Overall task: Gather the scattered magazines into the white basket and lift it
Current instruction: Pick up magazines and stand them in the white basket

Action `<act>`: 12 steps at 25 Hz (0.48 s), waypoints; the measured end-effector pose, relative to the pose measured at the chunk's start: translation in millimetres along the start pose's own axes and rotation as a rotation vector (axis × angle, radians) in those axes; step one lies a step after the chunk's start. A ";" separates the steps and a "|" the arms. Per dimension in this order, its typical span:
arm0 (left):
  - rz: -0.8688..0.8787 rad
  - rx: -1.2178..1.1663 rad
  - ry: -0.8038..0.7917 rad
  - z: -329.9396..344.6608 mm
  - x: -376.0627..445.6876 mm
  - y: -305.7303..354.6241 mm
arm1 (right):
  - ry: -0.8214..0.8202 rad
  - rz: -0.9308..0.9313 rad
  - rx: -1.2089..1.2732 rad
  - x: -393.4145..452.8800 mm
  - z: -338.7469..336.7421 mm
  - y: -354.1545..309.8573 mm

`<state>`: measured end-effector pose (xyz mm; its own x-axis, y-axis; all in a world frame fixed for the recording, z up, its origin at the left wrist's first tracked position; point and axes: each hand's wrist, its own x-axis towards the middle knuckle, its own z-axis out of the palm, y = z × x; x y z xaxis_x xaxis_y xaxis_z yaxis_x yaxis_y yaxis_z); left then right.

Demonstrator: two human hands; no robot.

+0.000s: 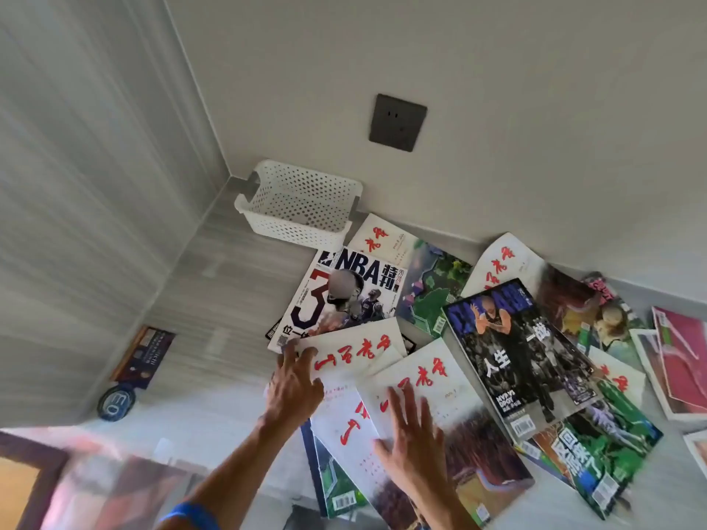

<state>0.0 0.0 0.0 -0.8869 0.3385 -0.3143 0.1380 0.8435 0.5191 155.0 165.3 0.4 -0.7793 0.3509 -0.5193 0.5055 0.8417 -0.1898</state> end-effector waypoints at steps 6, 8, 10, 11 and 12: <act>-0.141 -0.044 0.009 43.1 -76.4 18.2 | 0.040 -0.044 -0.153 -18.0 7.1 14.9; -0.170 0.036 0.049 47.4 -87.9 23.9 | 0.076 -0.119 -0.151 -22.3 -0.2 12.3; -0.120 -0.090 0.080 47.3 -92.8 38.3 | 0.161 -0.042 0.061 -8.5 -21.5 20.6; -0.098 -0.251 0.026 46.1 -93.1 47.3 | 0.168 0.011 0.212 -0.4 -34.0 25.3; -0.079 -0.436 -0.097 45.6 -91.6 55.8 | 0.180 0.045 0.398 5.2 -46.9 27.4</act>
<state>109.1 35.0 21.5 -0.8388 0.3358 -0.4286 -0.1452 0.6207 0.7704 147.4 209.4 31.6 -0.7875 0.4791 -0.3877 0.6163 0.6124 -0.4951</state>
